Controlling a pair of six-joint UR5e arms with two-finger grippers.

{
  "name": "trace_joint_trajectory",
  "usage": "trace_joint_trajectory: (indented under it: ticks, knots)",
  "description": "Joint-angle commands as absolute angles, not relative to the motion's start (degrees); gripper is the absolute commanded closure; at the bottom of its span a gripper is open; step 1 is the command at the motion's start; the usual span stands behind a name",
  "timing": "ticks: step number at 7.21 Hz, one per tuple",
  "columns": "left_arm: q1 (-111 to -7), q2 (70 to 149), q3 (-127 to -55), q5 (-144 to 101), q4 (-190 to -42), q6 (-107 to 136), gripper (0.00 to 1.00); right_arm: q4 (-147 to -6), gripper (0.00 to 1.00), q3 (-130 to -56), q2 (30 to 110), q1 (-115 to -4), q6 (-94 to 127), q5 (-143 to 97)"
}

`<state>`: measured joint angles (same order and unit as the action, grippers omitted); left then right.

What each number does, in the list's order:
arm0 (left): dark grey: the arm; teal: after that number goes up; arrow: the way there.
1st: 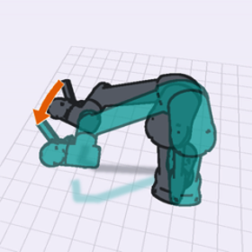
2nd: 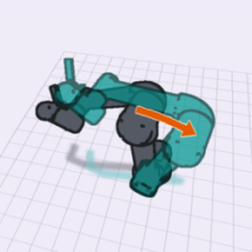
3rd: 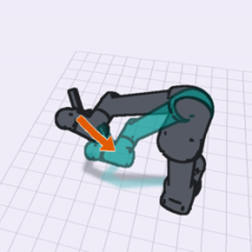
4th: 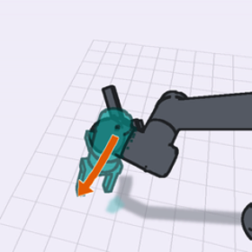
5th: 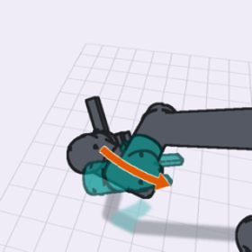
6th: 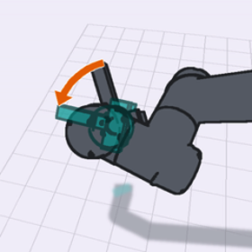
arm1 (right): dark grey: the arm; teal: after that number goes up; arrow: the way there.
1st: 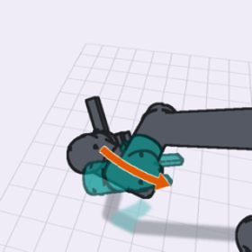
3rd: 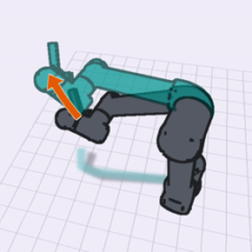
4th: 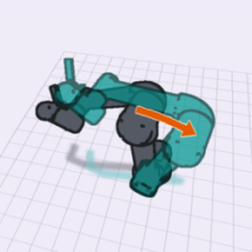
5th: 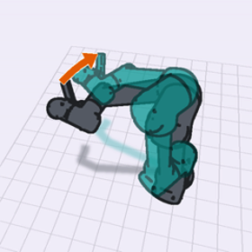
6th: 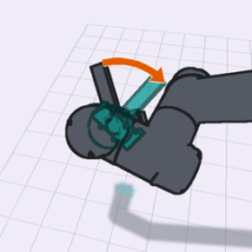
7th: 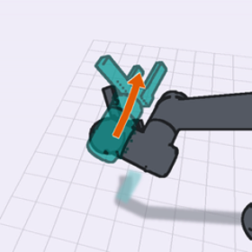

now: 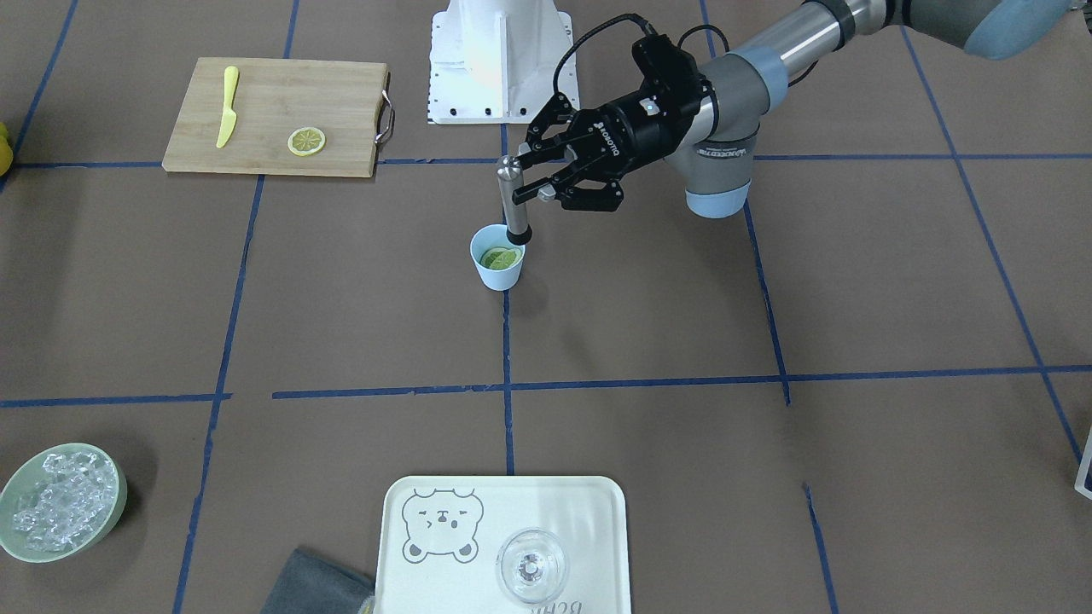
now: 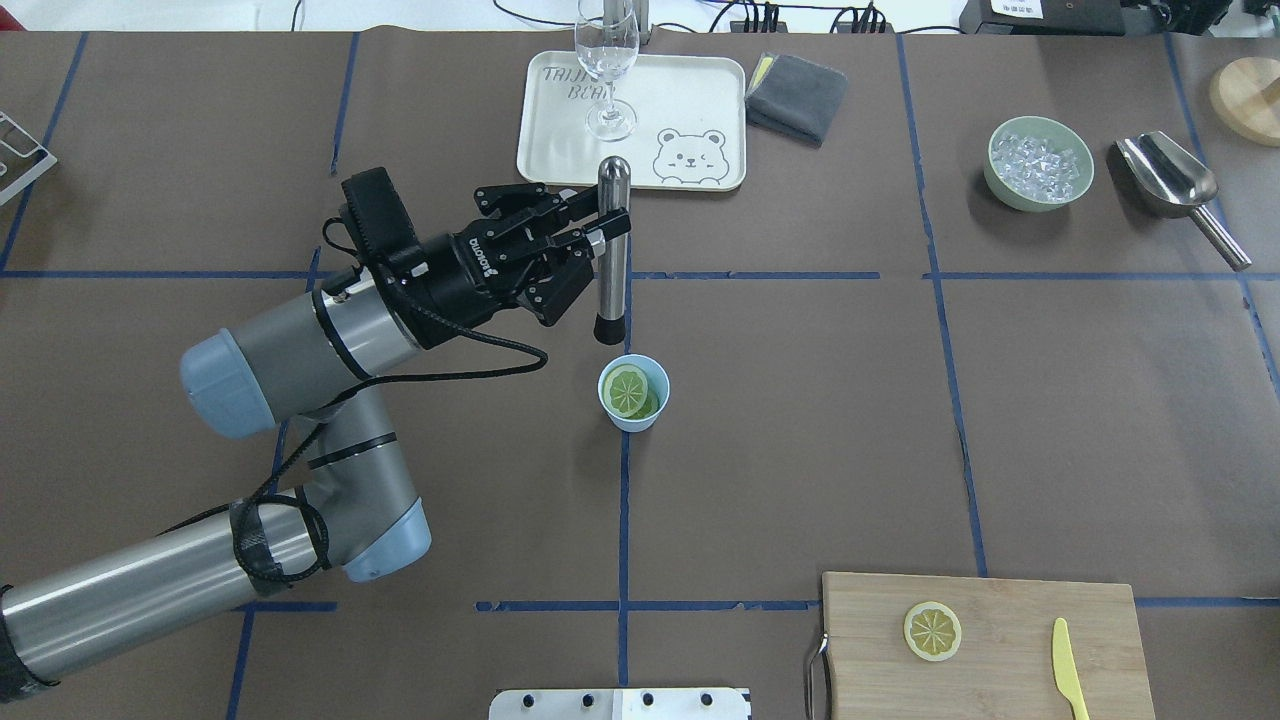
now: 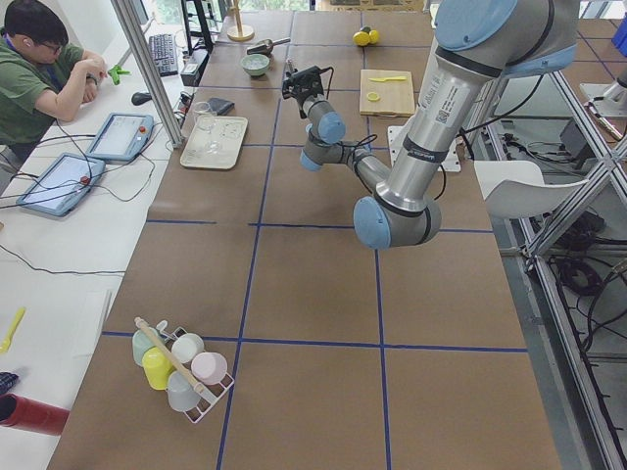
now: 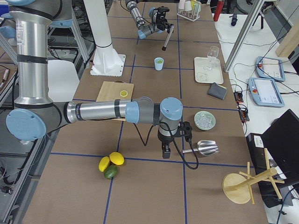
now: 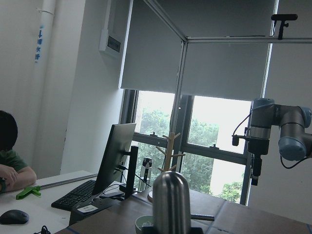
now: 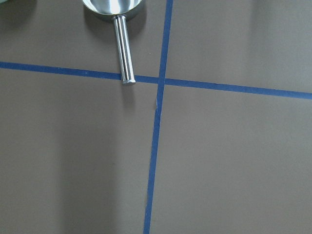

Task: Squeeze lemon into cup
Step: 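Press the muddler down into the cup onto the lemon slice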

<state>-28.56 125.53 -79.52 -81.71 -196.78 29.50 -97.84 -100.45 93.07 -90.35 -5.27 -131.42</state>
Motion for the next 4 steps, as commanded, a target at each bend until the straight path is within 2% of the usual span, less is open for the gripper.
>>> trace_joint_trajectory:
  ticks: [1, 4]
  knots:
    - [-26.1, 126.7, -76.8, -79.7, -197.3, 27.0, 1.00, -97.8, 0.00, -100.4, 93.1, -90.8, -5.3, -131.5]
    - [-23.2, 126.8, -74.4, -77.3, -197.2, 26.0, 1.00, -97.8, 0.00, -100.4, 93.8, -91.2, -5.4, -131.5]
